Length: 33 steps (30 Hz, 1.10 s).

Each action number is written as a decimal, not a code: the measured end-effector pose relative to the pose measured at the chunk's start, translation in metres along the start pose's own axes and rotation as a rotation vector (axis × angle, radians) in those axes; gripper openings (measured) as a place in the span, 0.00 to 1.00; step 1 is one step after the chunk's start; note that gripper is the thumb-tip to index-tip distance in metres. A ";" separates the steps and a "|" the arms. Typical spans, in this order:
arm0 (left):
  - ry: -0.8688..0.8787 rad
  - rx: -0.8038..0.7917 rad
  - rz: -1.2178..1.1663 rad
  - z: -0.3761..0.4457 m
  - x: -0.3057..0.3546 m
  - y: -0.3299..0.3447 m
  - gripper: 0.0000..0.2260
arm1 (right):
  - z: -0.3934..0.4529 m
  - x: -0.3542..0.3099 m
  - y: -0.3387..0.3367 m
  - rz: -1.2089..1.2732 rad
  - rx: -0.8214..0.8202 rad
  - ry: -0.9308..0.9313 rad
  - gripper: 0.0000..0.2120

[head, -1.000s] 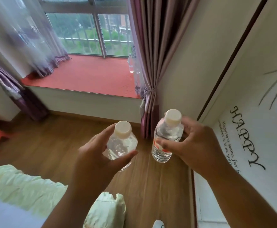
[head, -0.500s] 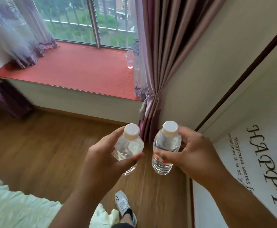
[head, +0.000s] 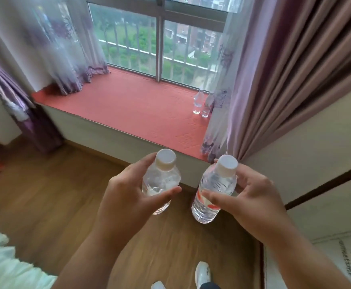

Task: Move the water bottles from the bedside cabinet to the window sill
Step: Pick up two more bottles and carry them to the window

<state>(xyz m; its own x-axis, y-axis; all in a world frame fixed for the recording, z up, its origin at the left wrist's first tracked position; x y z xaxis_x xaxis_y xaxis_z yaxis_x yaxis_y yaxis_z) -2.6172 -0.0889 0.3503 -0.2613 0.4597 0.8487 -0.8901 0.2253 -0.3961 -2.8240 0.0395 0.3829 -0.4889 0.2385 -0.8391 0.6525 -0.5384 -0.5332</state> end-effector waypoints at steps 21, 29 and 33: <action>-0.198 0.217 0.271 0.159 -0.072 -0.009 0.33 | 0.252 -0.009 0.121 0.167 -0.302 -0.203 0.21; -0.239 0.299 0.329 0.225 -0.099 0.012 0.31 | 0.351 -0.017 0.145 0.225 -0.353 -0.201 0.21; -0.275 0.275 0.296 0.262 -0.124 0.012 0.31 | 0.385 -0.016 0.158 0.236 -0.358 -0.151 0.21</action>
<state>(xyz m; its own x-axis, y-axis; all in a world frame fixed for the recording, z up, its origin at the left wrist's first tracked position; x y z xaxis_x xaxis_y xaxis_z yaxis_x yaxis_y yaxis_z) -2.6931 -0.3688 0.3323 -0.5739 0.2170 0.7896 -0.8188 -0.1333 -0.5584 -2.9358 -0.3604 0.3536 -0.3647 0.0080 -0.9311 0.9022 -0.2442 -0.3555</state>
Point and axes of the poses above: each hand's wrist, its own z-axis towards the middle knuckle, its own y-axis out of the palm, x = y × z, the point moved 1 cm from there along z, towards the middle knuckle, and after that the axes turned 8 degrees about x, right-handed, at the moved point
